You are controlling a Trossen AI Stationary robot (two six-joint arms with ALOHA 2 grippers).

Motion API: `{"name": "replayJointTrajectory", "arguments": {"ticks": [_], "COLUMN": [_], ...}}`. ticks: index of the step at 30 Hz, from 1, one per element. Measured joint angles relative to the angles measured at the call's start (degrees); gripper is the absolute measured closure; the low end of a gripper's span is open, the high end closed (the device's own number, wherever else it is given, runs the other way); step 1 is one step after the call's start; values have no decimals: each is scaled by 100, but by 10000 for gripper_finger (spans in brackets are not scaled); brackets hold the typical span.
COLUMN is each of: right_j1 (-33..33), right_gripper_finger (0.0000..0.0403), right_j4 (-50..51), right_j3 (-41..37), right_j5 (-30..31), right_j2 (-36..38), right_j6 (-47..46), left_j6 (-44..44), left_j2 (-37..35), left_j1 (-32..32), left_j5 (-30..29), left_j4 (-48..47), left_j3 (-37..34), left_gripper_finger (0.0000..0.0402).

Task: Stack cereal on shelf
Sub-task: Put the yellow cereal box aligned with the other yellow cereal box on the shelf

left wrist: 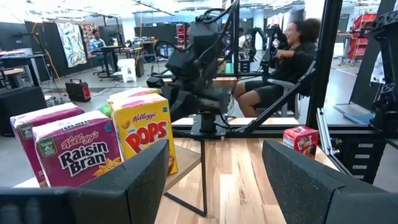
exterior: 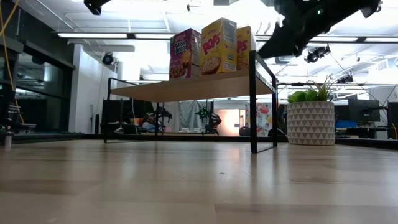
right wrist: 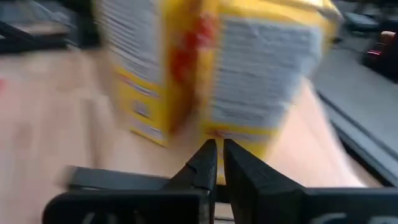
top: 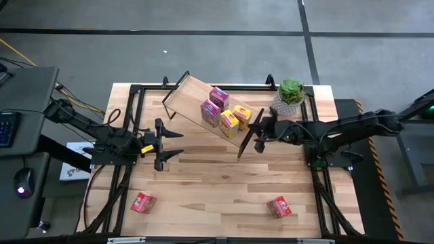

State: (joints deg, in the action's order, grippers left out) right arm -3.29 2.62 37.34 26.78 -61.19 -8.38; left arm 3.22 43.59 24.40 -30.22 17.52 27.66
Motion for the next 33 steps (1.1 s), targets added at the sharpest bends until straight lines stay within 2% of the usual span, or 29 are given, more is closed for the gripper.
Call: {"name": "replayJointTrajectory", "arguments": {"ticks": [3,8,27,33], "right_j1": [56,110,181,134], "right_gripper_finger": [398,398,403,403], "right_j4": [17,-24,-530,-368], "right_j3": [-2,-2,-2,-2], "right_j5": [187,128,-463,-571], "right_j2": [18,56,37,77], "right_j6": [181,242,86,-17], "left_j6": [0,0,0,2], "left_j2": [0,0,0,0], "left_j1": [0,0,0,2], "left_j5": [0,0,0,0], "left_j4": [15,16,183,209], "left_j3": [0,-1,-2,-2], "left_gripper_finger": [151,151,151,151]}}
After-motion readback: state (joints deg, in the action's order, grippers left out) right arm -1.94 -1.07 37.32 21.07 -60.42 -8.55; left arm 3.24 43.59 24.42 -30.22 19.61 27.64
